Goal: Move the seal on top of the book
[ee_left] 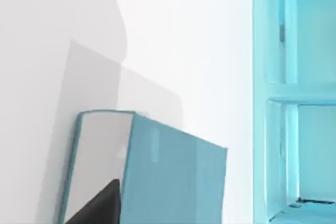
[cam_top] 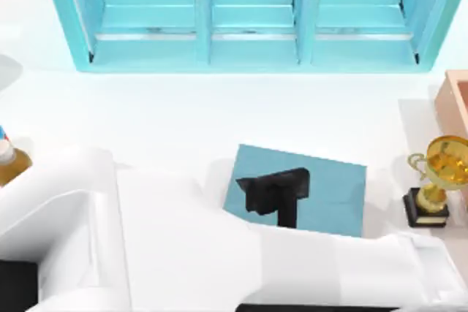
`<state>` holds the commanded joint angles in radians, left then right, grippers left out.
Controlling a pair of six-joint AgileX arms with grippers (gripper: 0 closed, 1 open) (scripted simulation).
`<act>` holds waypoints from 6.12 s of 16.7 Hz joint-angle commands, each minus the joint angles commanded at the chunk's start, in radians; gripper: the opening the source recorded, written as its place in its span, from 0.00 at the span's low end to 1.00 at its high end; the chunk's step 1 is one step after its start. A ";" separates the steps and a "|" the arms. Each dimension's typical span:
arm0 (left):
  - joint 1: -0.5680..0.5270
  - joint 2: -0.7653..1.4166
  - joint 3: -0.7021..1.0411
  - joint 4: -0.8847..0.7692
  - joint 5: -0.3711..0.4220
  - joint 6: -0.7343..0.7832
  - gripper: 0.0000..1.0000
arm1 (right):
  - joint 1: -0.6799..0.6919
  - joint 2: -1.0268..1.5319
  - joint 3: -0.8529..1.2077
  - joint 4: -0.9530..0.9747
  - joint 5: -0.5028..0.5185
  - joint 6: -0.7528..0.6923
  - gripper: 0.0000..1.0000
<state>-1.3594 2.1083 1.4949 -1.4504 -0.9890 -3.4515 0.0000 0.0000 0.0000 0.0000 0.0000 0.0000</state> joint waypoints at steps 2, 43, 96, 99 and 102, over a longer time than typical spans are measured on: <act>0.108 -0.114 -0.061 0.083 0.082 0.216 1.00 | 0.000 0.000 0.000 0.000 0.000 0.000 1.00; 1.359 -2.108 -1.495 1.450 0.989 3.452 1.00 | -0.043 0.286 0.237 -0.204 -0.001 -0.047 1.00; 1.359 -2.108 -1.495 1.450 0.989 3.452 1.00 | -0.287 1.935 1.264 -0.893 0.002 -0.272 0.25; 1.359 -2.108 -1.495 1.450 0.989 3.452 1.00 | -0.287 1.935 1.264 -0.893 0.002 -0.272 0.02; 1.359 -2.108 -1.495 1.450 0.989 3.452 1.00 | -0.287 1.935 1.264 -0.893 0.002 -0.272 0.00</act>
<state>0.0000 0.0000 0.0000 0.0000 0.0000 0.0000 -0.2866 1.9348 1.2645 -0.8926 0.0019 -0.2721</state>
